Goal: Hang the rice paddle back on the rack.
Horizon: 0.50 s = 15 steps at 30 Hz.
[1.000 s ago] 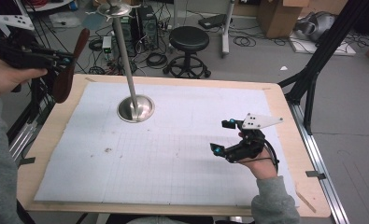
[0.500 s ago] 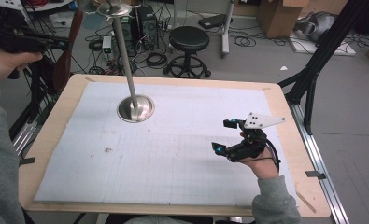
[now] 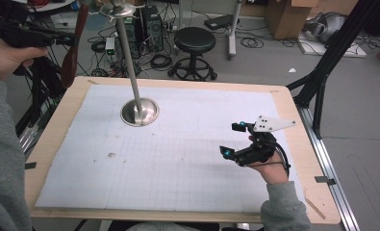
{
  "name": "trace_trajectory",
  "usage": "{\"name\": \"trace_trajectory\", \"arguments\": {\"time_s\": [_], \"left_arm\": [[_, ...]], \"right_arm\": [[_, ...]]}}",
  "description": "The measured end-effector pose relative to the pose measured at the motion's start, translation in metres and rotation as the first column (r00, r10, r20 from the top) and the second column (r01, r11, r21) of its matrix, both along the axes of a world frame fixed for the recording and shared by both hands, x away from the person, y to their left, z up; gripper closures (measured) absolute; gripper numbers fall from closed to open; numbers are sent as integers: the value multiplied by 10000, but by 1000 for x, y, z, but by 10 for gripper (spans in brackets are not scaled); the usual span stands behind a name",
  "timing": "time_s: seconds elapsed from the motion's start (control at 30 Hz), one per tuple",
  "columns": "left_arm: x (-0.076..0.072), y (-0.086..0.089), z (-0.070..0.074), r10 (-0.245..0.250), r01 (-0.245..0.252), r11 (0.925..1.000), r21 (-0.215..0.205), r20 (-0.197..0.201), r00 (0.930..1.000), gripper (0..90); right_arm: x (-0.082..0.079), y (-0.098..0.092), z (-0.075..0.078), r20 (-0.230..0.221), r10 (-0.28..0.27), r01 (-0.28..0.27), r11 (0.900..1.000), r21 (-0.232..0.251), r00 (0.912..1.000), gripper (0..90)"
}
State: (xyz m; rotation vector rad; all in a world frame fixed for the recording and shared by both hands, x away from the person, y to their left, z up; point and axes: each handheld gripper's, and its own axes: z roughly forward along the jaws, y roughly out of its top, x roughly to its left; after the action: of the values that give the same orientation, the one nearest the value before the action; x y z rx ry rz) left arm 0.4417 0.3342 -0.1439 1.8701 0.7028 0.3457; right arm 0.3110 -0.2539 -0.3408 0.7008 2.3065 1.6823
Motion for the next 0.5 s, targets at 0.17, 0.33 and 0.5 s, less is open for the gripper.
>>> {"name": "trace_trajectory", "arguments": {"time_s": [0.17,0.33,0.5], "left_arm": [[4,-2,-3,-20,20,10000,4,-95,10000,776],[6,-3,-3,-116,116,9999,-42,-85,9999,776],[8,-6,-5,-162,161,9999,-22,-134,9998,776]], "right_arm": [[0,-1,0,-12,-21,22,10000,20,10000,14],[0,-3,0,0,-55,55,10000,31,10000,13],[0,-4,0,-5,-86,86,10000,39,10000,14]]}}
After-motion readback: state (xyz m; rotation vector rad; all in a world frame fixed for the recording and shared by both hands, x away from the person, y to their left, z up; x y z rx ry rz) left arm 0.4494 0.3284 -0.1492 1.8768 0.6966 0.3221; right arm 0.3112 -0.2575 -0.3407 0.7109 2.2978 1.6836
